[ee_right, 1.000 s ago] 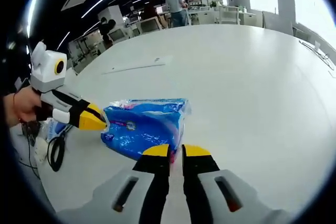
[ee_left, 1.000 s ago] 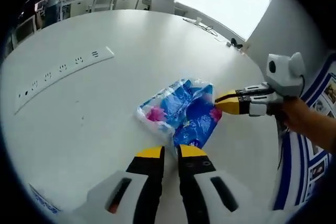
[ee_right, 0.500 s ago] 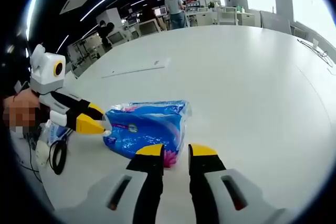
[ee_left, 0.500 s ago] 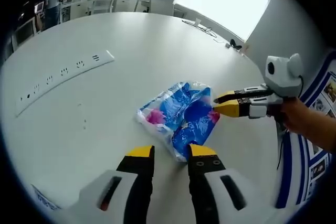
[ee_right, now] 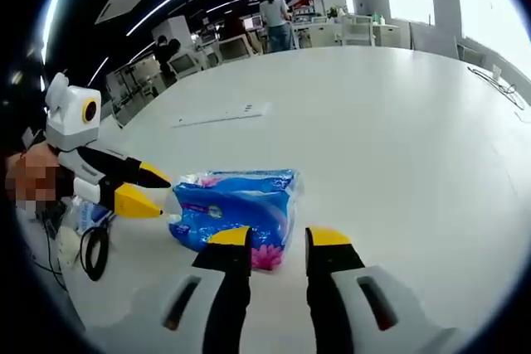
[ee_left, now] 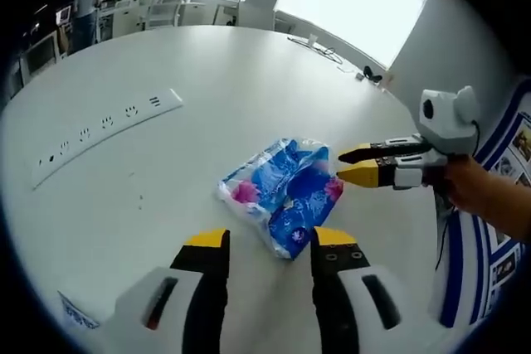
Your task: Arrange the tabletop items into an orderly group along one side of the table until the central work area is clear of visible clutter.
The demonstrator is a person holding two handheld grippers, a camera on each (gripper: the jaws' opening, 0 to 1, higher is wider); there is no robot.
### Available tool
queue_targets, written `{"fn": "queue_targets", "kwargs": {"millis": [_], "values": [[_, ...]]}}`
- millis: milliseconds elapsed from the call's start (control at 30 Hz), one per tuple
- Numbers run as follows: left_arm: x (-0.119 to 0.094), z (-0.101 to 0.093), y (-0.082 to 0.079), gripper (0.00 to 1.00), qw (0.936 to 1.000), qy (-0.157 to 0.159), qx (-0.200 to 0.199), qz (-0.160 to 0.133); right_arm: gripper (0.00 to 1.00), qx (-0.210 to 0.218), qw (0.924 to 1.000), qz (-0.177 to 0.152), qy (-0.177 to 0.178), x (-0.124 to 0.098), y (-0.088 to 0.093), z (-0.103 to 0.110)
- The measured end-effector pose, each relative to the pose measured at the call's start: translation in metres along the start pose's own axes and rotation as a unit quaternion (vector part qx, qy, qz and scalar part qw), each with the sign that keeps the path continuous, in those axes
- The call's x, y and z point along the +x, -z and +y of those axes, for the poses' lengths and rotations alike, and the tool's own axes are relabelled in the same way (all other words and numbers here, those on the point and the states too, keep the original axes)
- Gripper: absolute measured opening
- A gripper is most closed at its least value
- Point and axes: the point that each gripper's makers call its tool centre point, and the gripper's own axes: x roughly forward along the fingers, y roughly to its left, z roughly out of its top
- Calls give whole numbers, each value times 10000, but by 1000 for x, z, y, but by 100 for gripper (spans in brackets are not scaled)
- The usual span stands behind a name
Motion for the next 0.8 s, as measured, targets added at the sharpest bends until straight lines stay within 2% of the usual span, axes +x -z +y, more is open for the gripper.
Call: {"fn": "queue_targets", "kwargs": {"millis": [533,800], "values": [[-22,7,-21,56,9997,-166,-7,-202,31,-93,9998,-197,11,-9,-25,7],[-32,8,-25,61,9995,-200,-6,-249,38,-141,9993,-350,37,-15,-40,11]]}}
